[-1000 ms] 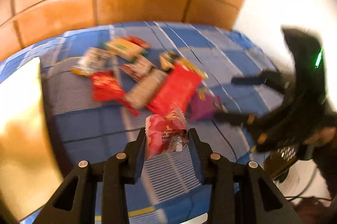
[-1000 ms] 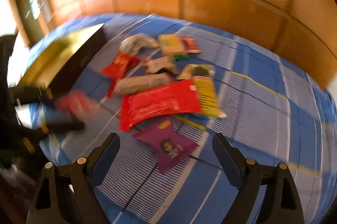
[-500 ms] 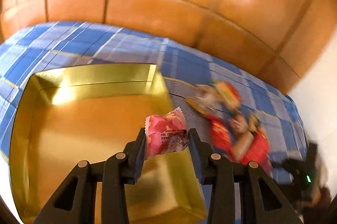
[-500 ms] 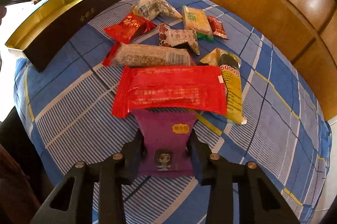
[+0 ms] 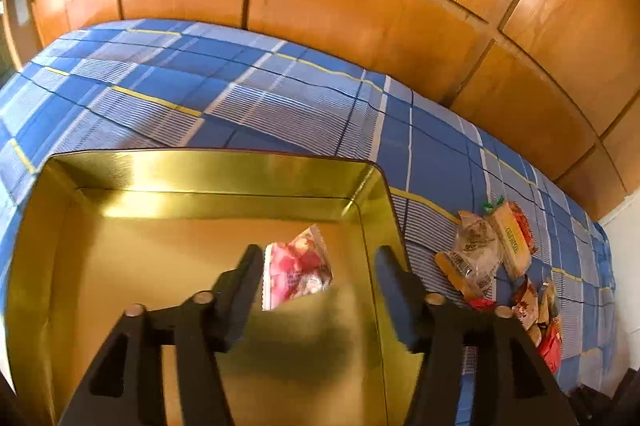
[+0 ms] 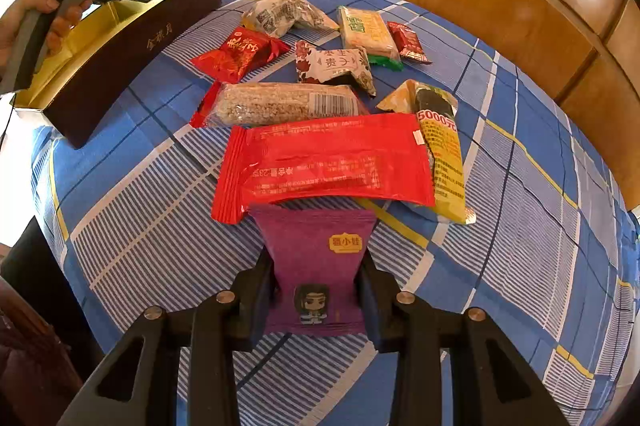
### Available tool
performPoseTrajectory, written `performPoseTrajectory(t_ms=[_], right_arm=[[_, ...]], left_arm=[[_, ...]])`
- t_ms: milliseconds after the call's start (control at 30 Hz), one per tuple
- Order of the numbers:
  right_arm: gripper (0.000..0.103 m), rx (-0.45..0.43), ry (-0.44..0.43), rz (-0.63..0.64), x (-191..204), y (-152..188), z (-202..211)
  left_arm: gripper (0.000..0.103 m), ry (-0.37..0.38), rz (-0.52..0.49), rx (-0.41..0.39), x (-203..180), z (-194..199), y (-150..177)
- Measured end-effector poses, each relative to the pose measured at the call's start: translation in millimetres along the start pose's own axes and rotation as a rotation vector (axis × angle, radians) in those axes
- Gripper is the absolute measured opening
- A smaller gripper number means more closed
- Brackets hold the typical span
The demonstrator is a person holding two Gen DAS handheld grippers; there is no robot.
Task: Organize snacks
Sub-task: 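Grasp the pink wrapper with the left tool while the right tool grasps the purple bag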
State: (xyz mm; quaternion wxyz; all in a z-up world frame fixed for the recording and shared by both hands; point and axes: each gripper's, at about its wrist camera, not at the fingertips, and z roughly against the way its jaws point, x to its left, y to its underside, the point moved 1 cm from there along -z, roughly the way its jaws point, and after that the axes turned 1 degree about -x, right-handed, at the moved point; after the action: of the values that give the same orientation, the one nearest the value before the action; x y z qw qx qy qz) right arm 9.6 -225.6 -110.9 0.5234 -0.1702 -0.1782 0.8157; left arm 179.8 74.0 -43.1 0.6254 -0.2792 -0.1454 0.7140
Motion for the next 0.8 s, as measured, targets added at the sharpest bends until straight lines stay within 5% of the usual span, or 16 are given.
performPoseTrajectory(t_ms=[467, 800], right_arm=[[0.036, -0.012, 0.01, -0.028, 19, 9, 11], [0.035, -0.102, -0.17, -0.034, 65, -30, 34]], left_arm=[[0.064, -0.125, -0.062, -0.121, -8, 77, 82], [0.066, -0.153, -0.052, -0.161, 2, 102, 100]])
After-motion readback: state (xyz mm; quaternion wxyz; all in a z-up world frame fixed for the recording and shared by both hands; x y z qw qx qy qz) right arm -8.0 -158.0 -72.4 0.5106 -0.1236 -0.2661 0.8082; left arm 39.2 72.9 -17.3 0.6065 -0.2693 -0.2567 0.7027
